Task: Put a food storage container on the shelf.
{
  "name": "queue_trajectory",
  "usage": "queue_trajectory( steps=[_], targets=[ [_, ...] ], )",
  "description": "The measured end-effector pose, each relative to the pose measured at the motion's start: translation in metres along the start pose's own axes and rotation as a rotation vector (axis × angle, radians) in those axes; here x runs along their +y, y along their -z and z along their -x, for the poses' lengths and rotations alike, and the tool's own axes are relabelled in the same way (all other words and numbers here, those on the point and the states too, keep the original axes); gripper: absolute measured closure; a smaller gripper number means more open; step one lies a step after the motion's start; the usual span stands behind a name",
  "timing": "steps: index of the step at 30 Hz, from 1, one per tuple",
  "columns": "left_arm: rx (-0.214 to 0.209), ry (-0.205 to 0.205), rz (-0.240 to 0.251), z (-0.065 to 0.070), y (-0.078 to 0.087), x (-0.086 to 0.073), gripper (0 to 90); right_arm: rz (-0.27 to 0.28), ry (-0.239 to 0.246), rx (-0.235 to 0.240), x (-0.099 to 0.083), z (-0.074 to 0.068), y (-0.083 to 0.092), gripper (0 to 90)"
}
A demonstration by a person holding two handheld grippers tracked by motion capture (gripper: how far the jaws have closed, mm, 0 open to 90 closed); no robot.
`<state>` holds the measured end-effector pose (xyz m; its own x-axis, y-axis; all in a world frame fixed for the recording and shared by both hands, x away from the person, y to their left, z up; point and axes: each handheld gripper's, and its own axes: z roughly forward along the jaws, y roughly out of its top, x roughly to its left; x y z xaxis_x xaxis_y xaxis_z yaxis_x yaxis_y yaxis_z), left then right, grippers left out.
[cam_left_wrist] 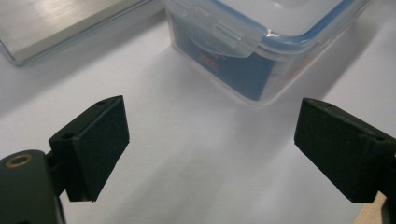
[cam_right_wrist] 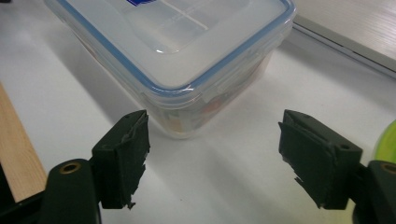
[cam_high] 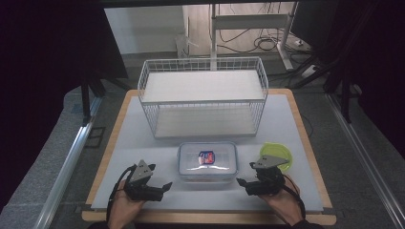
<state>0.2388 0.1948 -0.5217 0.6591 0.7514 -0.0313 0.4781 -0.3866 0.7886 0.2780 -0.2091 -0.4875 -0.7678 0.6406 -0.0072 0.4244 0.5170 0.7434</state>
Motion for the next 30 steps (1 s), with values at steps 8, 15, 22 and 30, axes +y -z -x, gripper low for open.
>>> queue_trajectory(
  steps=[8,15,22,30],
  targets=[
    [-0.064,0.021,0.016,0.002,-0.002,0.009,8.6,0.021,-0.019,0.031,0.004,0.002,-0.001,14.8],
    [-0.096,0.019,0.017,-0.004,-0.006,0.031,3.0,0.002,-0.068,0.057,0.013,0.004,-0.012,6.9],
    [-0.193,0.084,-0.041,-0.015,-0.025,0.047,1.0,-0.038,-0.142,0.094,0.024,0.010,-0.024,4.7],
    [-0.286,0.128,-0.075,-0.022,-0.052,0.062,2.1,-0.063,-0.174,0.124,0.041,0.016,-0.035,7.5]
  ],
)
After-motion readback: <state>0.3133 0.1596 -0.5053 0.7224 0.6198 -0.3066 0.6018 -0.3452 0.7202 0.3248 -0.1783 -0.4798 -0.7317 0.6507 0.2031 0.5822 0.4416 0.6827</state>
